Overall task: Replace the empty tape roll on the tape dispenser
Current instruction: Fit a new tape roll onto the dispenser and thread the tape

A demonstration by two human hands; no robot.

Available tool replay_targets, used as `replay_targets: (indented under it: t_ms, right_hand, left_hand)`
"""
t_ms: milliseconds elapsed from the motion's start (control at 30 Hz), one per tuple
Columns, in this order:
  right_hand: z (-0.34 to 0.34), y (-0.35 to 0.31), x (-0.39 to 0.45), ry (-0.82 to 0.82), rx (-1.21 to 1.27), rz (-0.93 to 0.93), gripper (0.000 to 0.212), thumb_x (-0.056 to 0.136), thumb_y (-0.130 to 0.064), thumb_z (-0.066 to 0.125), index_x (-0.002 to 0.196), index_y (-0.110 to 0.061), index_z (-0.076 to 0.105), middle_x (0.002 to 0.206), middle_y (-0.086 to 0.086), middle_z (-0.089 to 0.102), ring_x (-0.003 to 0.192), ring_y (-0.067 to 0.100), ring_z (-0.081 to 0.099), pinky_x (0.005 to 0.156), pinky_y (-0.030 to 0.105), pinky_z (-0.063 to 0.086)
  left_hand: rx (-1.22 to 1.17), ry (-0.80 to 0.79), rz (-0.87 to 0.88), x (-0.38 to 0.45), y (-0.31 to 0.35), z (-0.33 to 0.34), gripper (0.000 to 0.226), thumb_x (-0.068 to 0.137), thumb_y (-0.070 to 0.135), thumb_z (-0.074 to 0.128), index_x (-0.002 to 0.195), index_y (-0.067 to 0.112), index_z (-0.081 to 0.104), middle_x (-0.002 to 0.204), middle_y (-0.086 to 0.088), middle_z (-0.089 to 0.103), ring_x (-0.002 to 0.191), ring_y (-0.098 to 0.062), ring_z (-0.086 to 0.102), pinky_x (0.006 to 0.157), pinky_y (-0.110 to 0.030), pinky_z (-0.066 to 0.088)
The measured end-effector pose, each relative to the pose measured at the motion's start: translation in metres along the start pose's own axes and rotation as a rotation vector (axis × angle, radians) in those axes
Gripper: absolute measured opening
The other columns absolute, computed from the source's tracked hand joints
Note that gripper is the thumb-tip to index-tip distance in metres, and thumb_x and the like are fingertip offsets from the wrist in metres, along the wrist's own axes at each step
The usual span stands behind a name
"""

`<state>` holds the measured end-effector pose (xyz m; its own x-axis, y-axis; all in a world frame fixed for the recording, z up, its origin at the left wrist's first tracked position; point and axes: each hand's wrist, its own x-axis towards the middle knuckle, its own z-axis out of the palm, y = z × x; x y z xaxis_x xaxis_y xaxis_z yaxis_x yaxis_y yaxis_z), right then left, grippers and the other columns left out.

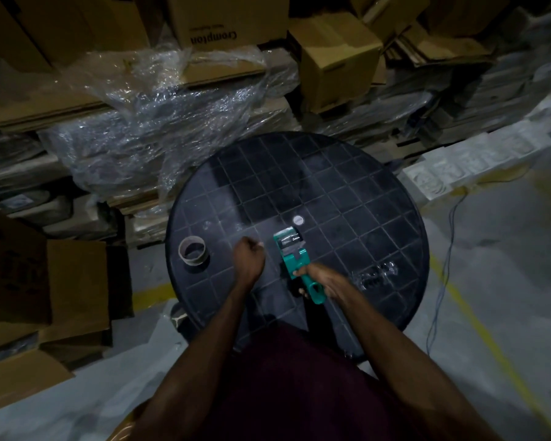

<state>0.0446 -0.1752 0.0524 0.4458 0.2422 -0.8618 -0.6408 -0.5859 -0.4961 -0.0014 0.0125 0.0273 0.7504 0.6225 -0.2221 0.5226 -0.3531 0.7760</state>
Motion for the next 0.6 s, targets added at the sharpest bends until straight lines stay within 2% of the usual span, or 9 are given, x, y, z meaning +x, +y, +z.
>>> replay_targets:
  t_ms: [100,167,233,267,367,467,533,567,600]
  right_hand:
    - [-0.005,0.001,0.002,0.070,0.105,-0.053,0.017,0.085,-0.016,0.068,0.101,-0.010,0.065,0.082,0.007,0.065,0.066,0.019,0.058,0.059,0.028,0.046]
    - [-0.006,0.003,0.007,0.111,0.172,-0.058,0.027,0.080,-0.017,0.073,0.104,-0.006,0.068,0.084,0.009,0.069,0.067,0.021,0.062,0.060,0.029,0.048]
    - [-0.006,0.001,0.007,0.164,0.223,-0.073,0.039,0.070,-0.018,0.081,0.103,-0.002,0.069,0.087,0.012,0.073,0.069,0.024,0.066,0.060,0.031,0.051]
    - [-0.007,0.001,0.009,0.205,0.240,-0.091,0.043,0.066,-0.020,0.084,0.102,-0.002,0.069,0.089,0.013,0.074,0.072,0.025,0.069,0.059,0.031,0.053]
    - [-0.005,-0.001,0.009,0.320,0.224,-0.141,0.042,0.066,-0.025,0.086,0.097,-0.002,0.069,0.092,0.014,0.075,0.076,0.025,0.071,0.057,0.027,0.054]
    - [0.003,-0.005,0.009,0.379,0.202,-0.215,0.024,0.074,-0.024,0.081,0.080,-0.004,0.071,0.085,0.014,0.075,0.069,0.022,0.071,0.062,0.032,0.059]
    - [0.005,-0.010,0.003,0.430,0.126,-0.306,0.028,0.080,-0.026,0.078,0.060,-0.010,0.065,0.066,0.006,0.069,0.053,0.013,0.061,0.049,0.022,0.051]
    - [0.005,-0.012,0.002,0.456,0.083,-0.348,0.034,0.080,-0.028,0.077,0.054,-0.012,0.062,0.058,0.002,0.064,0.048,0.010,0.056,0.045,0.020,0.046]
    - [0.003,-0.012,0.002,0.467,0.062,-0.387,0.035,0.080,-0.029,0.077,0.053,-0.011,0.063,0.055,0.001,0.063,0.048,0.009,0.055,0.047,0.022,0.047]
  left_hand:
    - [0.100,-0.140,-0.130,-0.002,-0.001,0.008,0.031,0.086,0.023,0.062,0.072,-0.004,0.065,0.074,-0.026,0.067,0.074,-0.036,0.068,0.061,-0.037,0.045]
    - [-0.014,-0.365,-0.172,-0.014,0.007,0.014,0.038,0.092,0.027,0.061,0.064,0.000,0.063,0.063,-0.022,0.061,0.058,-0.028,0.063,0.053,-0.032,0.041]
    - [-0.156,-0.572,-0.317,-0.024,0.015,0.021,0.051,0.099,0.043,0.050,0.067,0.005,0.065,0.067,-0.014,0.064,0.049,-0.017,0.058,0.051,-0.022,0.040]
    - [-0.183,-0.631,-0.382,-0.026,0.016,0.025,0.058,0.099,0.052,0.043,0.071,0.006,0.067,0.072,-0.014,0.068,0.051,-0.015,0.058,0.053,-0.022,0.040]
    - [-0.176,-0.726,-0.485,-0.030,0.025,0.028,0.076,0.092,0.072,0.033,0.075,0.007,0.069,0.071,-0.011,0.072,0.061,-0.020,0.061,0.058,-0.024,0.042]
    - [-0.375,-0.748,-0.539,-0.037,0.039,0.033,0.061,0.093,0.065,0.042,0.090,0.010,0.068,0.063,-0.001,0.073,0.056,-0.014,0.068,0.051,-0.021,0.052]
    - [-0.560,-0.722,-0.590,-0.037,0.045,0.038,0.059,0.091,0.062,0.051,0.114,0.010,0.070,0.080,-0.001,0.077,0.067,-0.014,0.072,0.057,-0.024,0.056]
    - [-0.624,-0.722,-0.613,-0.035,0.045,0.040,0.064,0.085,0.065,0.057,0.121,0.014,0.068,0.092,-0.003,0.077,0.078,-0.016,0.072,0.066,-0.028,0.057]
    - [-0.665,-0.745,-0.621,-0.034,0.045,0.039,0.068,0.077,0.069,0.063,0.123,0.020,0.068,0.102,-0.004,0.075,0.089,-0.019,0.070,0.073,-0.034,0.058]
